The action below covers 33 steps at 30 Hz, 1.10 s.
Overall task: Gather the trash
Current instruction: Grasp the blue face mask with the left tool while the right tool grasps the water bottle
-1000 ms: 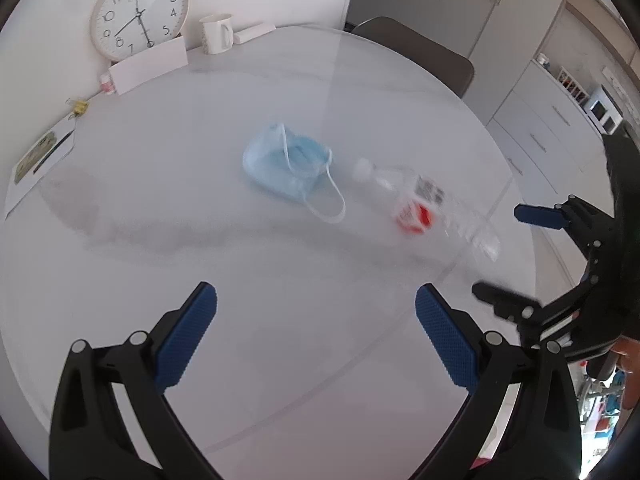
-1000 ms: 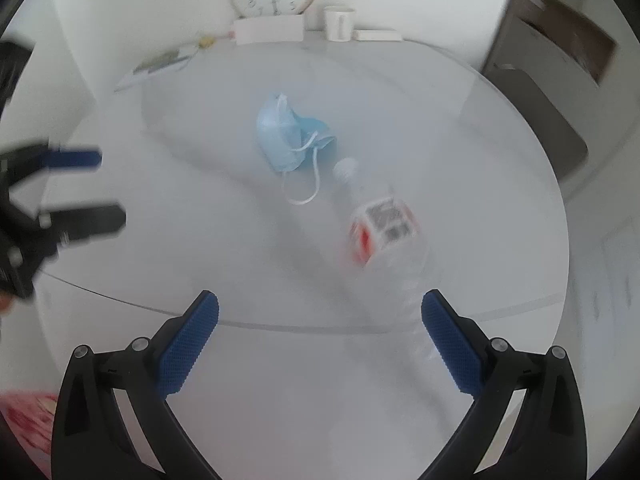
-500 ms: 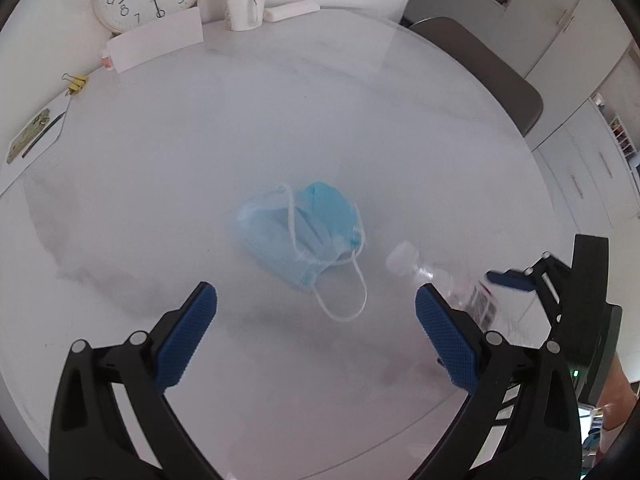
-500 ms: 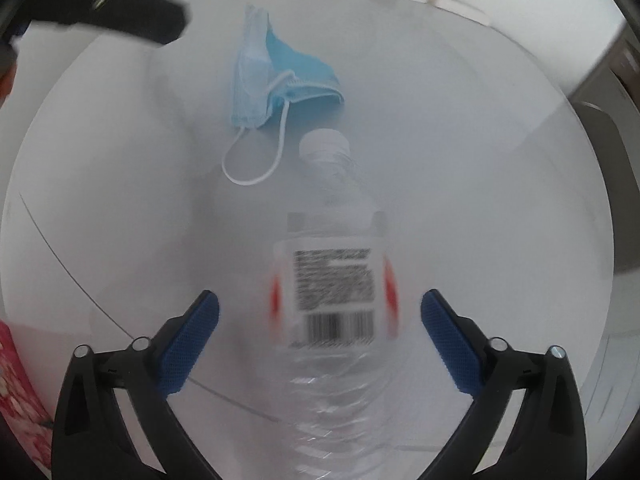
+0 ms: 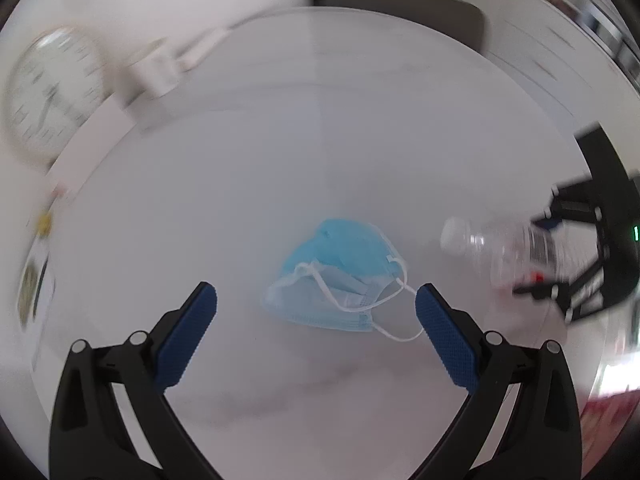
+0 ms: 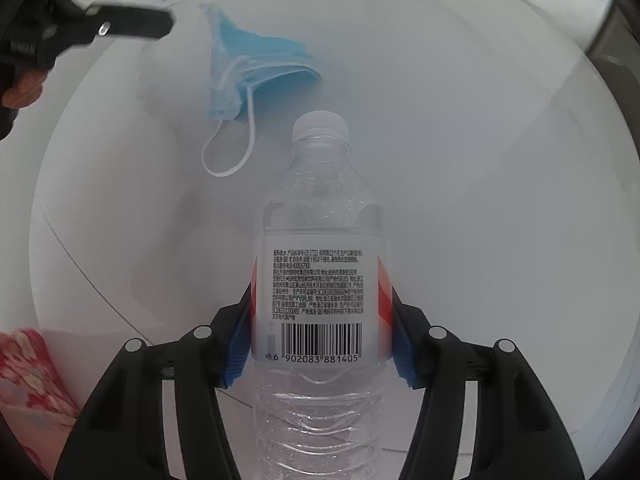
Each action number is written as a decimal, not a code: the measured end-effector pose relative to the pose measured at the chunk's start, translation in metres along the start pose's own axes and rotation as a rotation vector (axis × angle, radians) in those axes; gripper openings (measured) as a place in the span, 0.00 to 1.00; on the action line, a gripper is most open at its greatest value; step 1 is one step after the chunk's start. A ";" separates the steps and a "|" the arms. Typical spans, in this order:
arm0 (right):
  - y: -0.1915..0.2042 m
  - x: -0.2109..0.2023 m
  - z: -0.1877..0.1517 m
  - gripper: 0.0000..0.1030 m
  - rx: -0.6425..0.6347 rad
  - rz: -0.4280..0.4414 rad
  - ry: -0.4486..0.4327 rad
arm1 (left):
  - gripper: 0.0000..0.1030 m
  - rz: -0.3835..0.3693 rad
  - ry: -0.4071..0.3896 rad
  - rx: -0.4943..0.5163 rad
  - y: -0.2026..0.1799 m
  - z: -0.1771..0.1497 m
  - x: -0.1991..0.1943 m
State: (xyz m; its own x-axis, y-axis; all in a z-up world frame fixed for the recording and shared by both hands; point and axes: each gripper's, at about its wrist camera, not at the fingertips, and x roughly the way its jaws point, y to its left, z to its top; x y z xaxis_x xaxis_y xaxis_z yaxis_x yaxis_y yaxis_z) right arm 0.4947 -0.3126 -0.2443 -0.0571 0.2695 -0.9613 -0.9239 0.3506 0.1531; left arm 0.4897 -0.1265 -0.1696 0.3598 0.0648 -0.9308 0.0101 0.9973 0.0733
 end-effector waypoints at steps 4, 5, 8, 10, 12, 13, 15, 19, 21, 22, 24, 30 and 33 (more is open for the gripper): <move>-0.013 0.001 0.007 0.57 0.077 0.007 -0.006 | 0.93 -0.120 0.024 0.066 0.016 0.013 0.015; -0.016 0.001 0.008 0.57 0.094 0.007 -0.007 | 0.93 -0.134 0.028 0.100 0.018 0.015 0.020; -0.021 -0.001 0.010 0.57 0.135 -0.006 -0.011 | 0.87 -0.134 0.043 0.191 0.013 0.011 0.029; -0.022 -0.002 0.009 0.58 0.157 -0.015 -0.014 | 0.75 -0.139 0.057 0.235 0.014 0.007 0.038; -0.022 -0.001 0.007 0.58 0.181 -0.026 -0.017 | 0.57 -0.161 0.074 0.248 0.017 0.003 0.047; -0.021 -0.003 0.005 0.58 0.191 -0.030 -0.017 | 0.36 -0.165 0.084 0.251 0.019 0.001 0.052; -0.021 -0.004 0.007 0.58 0.220 -0.048 -0.015 | 0.13 -0.160 0.100 0.245 0.021 0.000 0.060; -0.014 -0.016 0.004 0.58 0.264 -0.079 -0.032 | 0.05 -0.145 0.048 0.142 0.036 -0.006 0.052; -0.010 -0.023 0.001 0.58 0.287 -0.098 -0.050 | 0.05 -0.152 0.014 0.073 0.044 -0.013 0.036; -0.008 -0.027 -0.001 0.58 0.298 -0.103 -0.059 | 0.05 -0.163 0.003 0.043 0.046 -0.018 0.028; 0.000 -0.036 -0.003 0.57 0.313 -0.110 -0.074 | 0.05 -0.162 -0.018 -0.004 0.046 -0.032 0.008; 0.041 -0.069 -0.011 0.57 0.304 -0.104 -0.139 | 0.05 -0.089 -0.057 -0.163 0.034 -0.090 -0.056; 0.066 -0.079 -0.017 0.57 0.272 -0.075 -0.166 | 0.05 -0.076 -0.089 -0.291 0.019 -0.133 -0.091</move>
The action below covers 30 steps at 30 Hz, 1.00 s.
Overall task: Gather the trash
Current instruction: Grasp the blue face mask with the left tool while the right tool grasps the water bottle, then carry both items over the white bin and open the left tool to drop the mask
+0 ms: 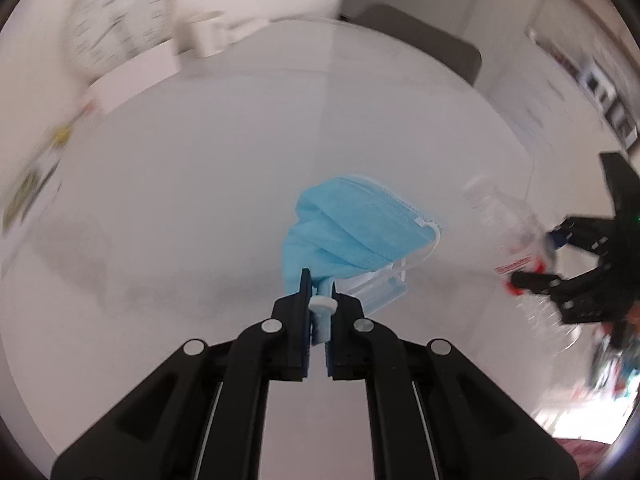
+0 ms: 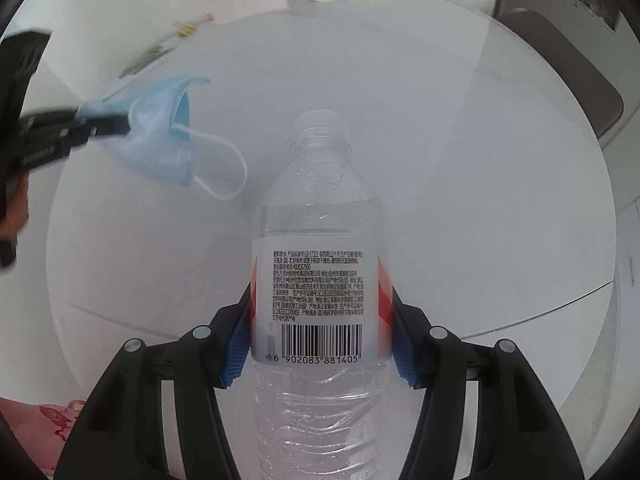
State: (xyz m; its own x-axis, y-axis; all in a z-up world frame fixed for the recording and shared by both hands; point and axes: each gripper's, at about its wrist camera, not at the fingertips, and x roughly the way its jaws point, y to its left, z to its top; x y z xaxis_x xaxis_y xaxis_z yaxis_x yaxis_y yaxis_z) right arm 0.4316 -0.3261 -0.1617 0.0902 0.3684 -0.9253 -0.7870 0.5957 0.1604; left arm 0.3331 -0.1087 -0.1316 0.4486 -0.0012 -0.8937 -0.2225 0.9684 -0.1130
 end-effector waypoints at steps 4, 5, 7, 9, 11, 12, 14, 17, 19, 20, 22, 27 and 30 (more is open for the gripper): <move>0.033 -0.008 -0.019 0.57 -0.066 0.056 -0.021 | 0.05 0.072 -0.020 -0.104 -0.015 -0.062 -0.042; 0.043 -0.011 -0.023 0.57 -0.088 0.069 -0.024 | 0.05 0.086 -0.018 -0.129 -0.018 -0.078 -0.052; 0.063 -0.016 -0.032 0.57 -0.118 0.085 -0.017 | 0.05 0.080 -0.018 -0.177 -0.021 -0.107 -0.072; 0.081 -0.021 -0.042 0.57 -0.139 0.105 -0.011 | 0.05 0.095 -0.013 -0.229 -0.021 -0.139 -0.093; 0.104 -0.023 -0.053 0.57 -0.169 0.127 0.003 | 0.05 0.101 -0.012 -0.264 -0.014 -0.164 -0.111; 0.114 -0.023 -0.058 0.57 -0.185 0.133 0.009 | 0.05 0.112 -0.014 -0.279 -0.009 -0.179 -0.123; 0.134 -0.025 -0.065 0.57 -0.209 0.142 0.015 | 0.05 0.130 -0.021 -0.292 -0.002 -0.200 -0.142; 0.171 -0.029 -0.077 0.57 -0.240 0.158 0.017 | 0.05 0.140 -0.033 -0.338 0.020 -0.232 -0.169; 0.204 -0.030 -0.085 0.57 -0.245 0.159 0.012 | 0.05 0.144 -0.035 -0.343 0.039 -0.256 -0.187; 0.221 -0.030 -0.090 0.57 -0.242 0.160 0.006 | 0.05 0.153 -0.035 -0.334 0.044 -0.263 -0.191; 0.250 -0.027 -0.097 0.57 -0.223 0.161 0.001 | 0.05 0.168 -0.029 -0.301 0.063 -0.285 -0.204; 0.312 -0.013 -0.119 0.57 -0.137 0.186 0.007 | 0.05 0.167 0.002 -0.229 0.106 -0.330 -0.227; 0.342 -0.010 -0.132 0.57 -0.136 0.188 0.027 | 0.05 0.173 0.031 -0.216 0.126 -0.353 -0.231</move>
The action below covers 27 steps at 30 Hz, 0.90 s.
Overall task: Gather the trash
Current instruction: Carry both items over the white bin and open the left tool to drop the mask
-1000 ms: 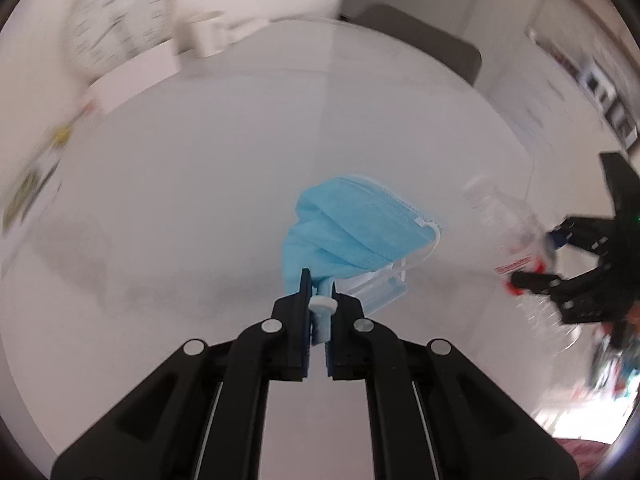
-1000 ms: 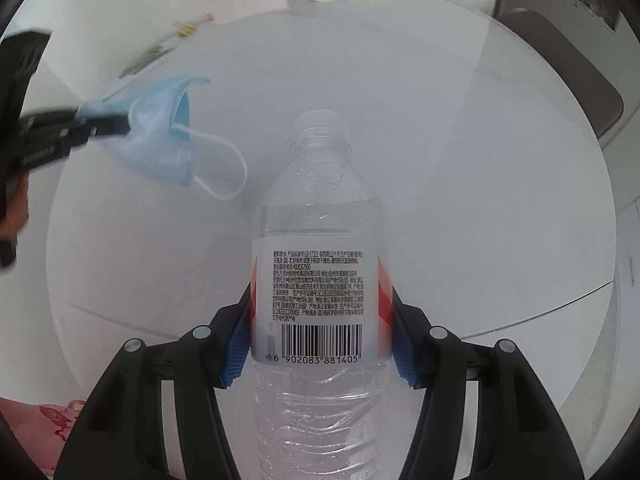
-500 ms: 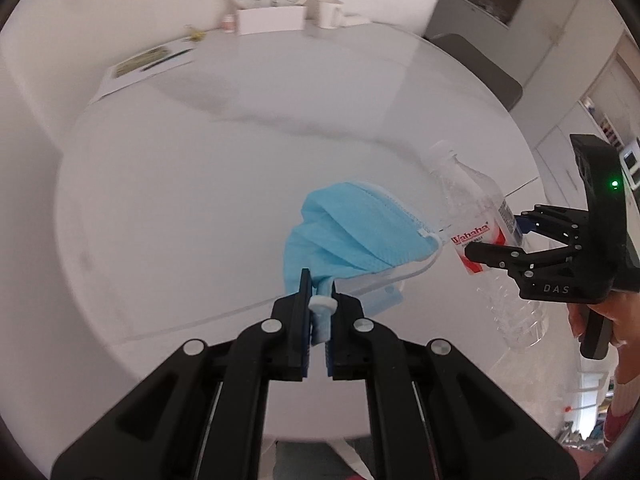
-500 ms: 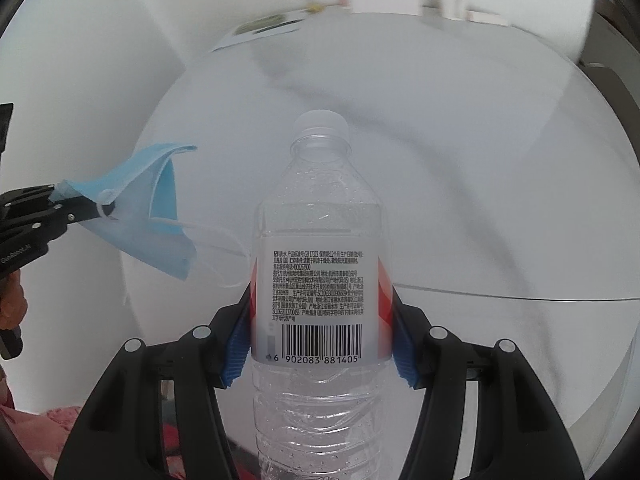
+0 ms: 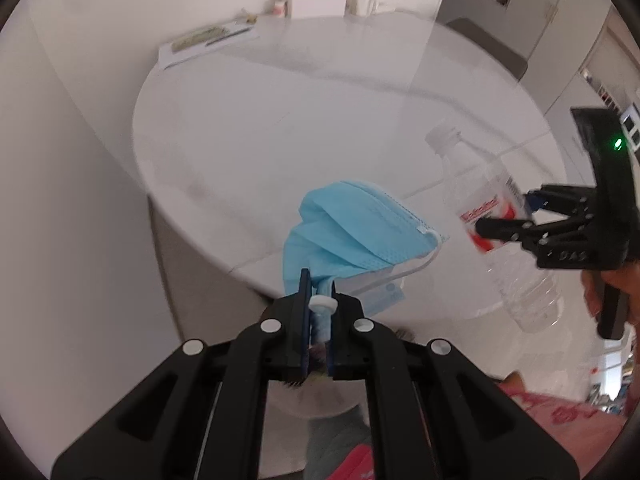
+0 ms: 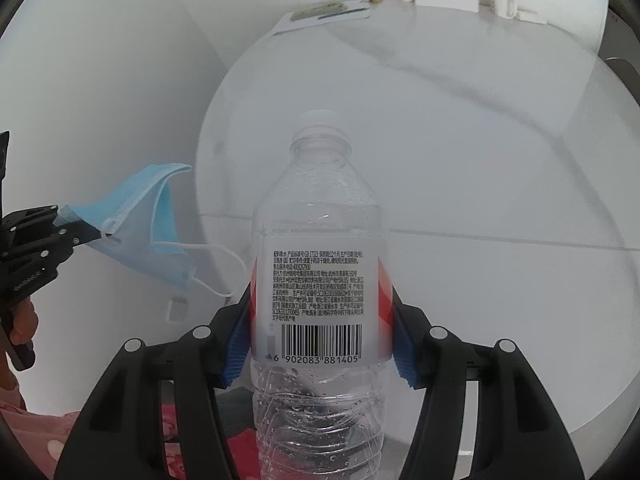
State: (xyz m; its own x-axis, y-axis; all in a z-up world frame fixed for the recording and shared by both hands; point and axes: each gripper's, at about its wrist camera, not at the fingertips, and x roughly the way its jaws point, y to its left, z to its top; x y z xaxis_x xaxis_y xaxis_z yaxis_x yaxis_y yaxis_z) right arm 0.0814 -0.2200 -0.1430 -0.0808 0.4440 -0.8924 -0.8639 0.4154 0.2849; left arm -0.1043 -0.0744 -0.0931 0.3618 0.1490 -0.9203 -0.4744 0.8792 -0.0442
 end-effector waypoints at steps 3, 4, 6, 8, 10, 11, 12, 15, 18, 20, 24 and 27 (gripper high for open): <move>0.025 0.007 -0.005 0.57 -0.009 0.002 0.011 | 0.05 -0.024 0.024 0.003 0.017 -0.024 0.001; 0.029 0.009 -0.006 0.57 -0.012 0.000 0.014 | 0.05 -0.026 0.032 0.009 0.020 -0.031 0.002; 0.042 0.016 -0.011 0.57 -0.020 -0.003 0.029 | 0.05 -0.039 0.056 0.016 0.024 -0.047 0.007; 0.048 0.024 -0.010 0.57 -0.020 -0.002 0.043 | 0.05 -0.061 0.072 0.015 0.027 -0.058 0.010; 0.055 0.028 -0.013 0.57 -0.022 0.000 0.055 | 0.05 -0.074 0.083 0.013 0.028 -0.068 0.012; 0.058 0.028 -0.015 0.57 -0.026 0.000 0.062 | 0.05 -0.085 0.084 0.010 0.028 -0.072 0.013; 0.066 0.026 -0.021 0.57 -0.031 0.000 0.063 | 0.05 -0.091 0.085 0.011 0.027 -0.074 0.014; 0.070 0.028 -0.023 0.57 -0.063 0.003 0.060 | 0.05 -0.083 0.084 0.031 0.021 -0.081 0.021; 0.069 0.030 -0.025 0.57 -0.081 0.024 0.053 | 0.05 -0.076 0.096 0.069 0.012 -0.088 0.035; 0.067 0.031 -0.028 0.57 -0.090 0.015 0.060 | 0.05 -0.098 0.102 0.083 0.011 -0.094 0.040; 0.074 0.033 -0.033 0.57 -0.040 -0.012 0.052 | 0.05 -0.147 0.146 0.152 0.003 -0.101 0.065; 0.081 0.034 -0.033 0.57 0.029 -0.048 0.022 | 0.05 -0.175 0.184 0.222 0.004 -0.107 0.082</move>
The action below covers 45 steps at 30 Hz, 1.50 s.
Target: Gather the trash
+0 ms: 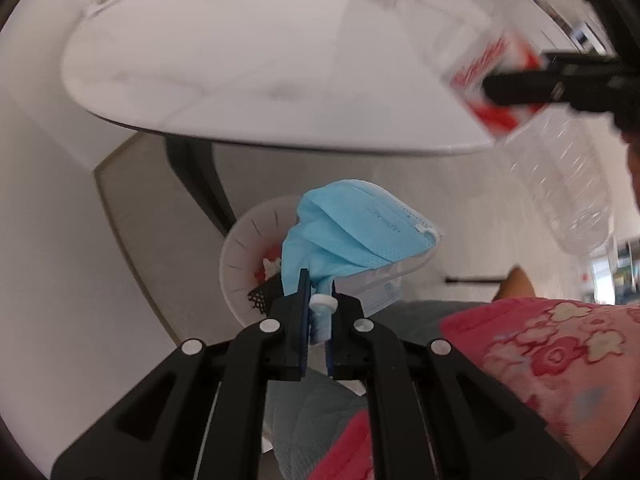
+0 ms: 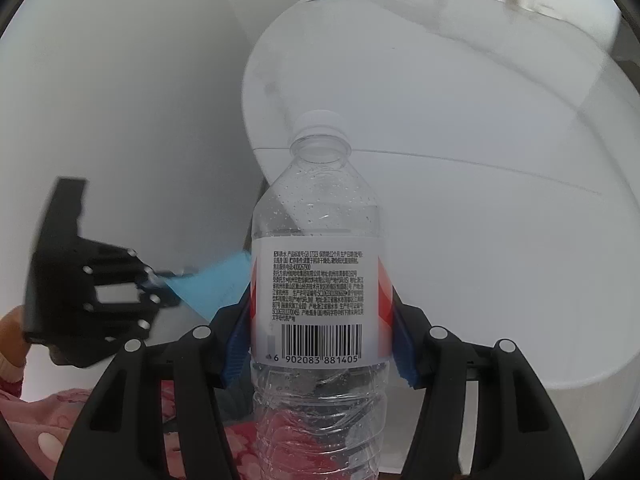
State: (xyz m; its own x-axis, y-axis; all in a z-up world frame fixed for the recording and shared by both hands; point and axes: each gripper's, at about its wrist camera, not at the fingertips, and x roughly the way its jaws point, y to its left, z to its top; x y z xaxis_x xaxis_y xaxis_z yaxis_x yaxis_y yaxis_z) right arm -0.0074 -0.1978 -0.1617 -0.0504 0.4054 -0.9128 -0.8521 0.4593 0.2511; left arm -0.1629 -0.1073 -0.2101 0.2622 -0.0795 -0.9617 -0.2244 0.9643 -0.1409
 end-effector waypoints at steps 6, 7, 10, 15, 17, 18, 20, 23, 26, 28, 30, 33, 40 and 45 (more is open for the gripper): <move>0.022 0.000 -0.020 0.58 0.177 -0.083 -0.067 | 0.05 -0.031 0.046 0.176 0.014 -0.005 0.022; 0.024 0.003 -0.024 0.58 0.205 -0.090 -0.075 | 0.05 -0.040 0.049 0.210 0.017 -0.008 0.026; 0.037 0.008 -0.030 0.57 0.276 -0.129 -0.104 | 0.14 -0.049 0.070 0.299 0.018 -0.014 0.043; 0.056 0.019 -0.046 0.58 0.358 -0.161 -0.140 | 0.35 -0.041 0.094 0.400 0.014 -0.023 0.067; 0.063 0.021 -0.047 0.58 0.368 -0.171 -0.144 | 0.44 -0.037 0.098 0.409 0.015 -0.024 0.072; 0.063 0.020 -0.049 0.58 0.370 -0.174 -0.145 | 0.47 -0.040 0.095 0.410 0.020 -0.022 0.073; 0.063 0.022 -0.049 0.58 0.373 -0.180 -0.143 | 0.57 -0.037 0.082 0.414 0.021 -0.019 0.072; 0.062 0.023 -0.046 0.58 0.385 -0.185 -0.143 | 0.64 -0.035 0.063 0.412 0.024 -0.014 0.068; 0.056 0.017 -0.047 0.58 0.380 -0.192 -0.141 | 0.69 -0.039 0.054 0.399 0.028 -0.008 0.060; 0.052 0.013 -0.043 0.58 0.370 -0.201 -0.136 | 0.70 -0.046 0.039 0.385 0.032 -0.004 0.050; 0.055 0.012 -0.047 0.58 0.370 -0.196 -0.131 | 0.72 -0.040 0.023 0.370 0.036 -0.001 0.036; 0.058 0.016 -0.049 0.58 0.344 -0.195 -0.119 | 0.82 -0.022 -0.026 0.344 0.046 0.003 0.007; 0.070 0.057 -0.044 0.58 0.237 -0.141 -0.064 | 0.93 0.020 -0.084 0.240 0.081 0.012 -0.041; 0.078 0.104 -0.033 0.58 0.103 -0.137 0.007 | 0.92 0.053 -0.071 0.181 0.102 0.014 -0.040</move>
State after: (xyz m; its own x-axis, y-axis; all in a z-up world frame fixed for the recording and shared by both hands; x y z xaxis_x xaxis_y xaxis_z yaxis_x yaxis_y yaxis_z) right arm -0.0959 -0.1458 -0.2480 0.0591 0.3281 -0.9428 -0.7932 0.5889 0.1553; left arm -0.1830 -0.0025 -0.1831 0.3218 -0.0154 -0.9467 -0.0693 0.9968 -0.0397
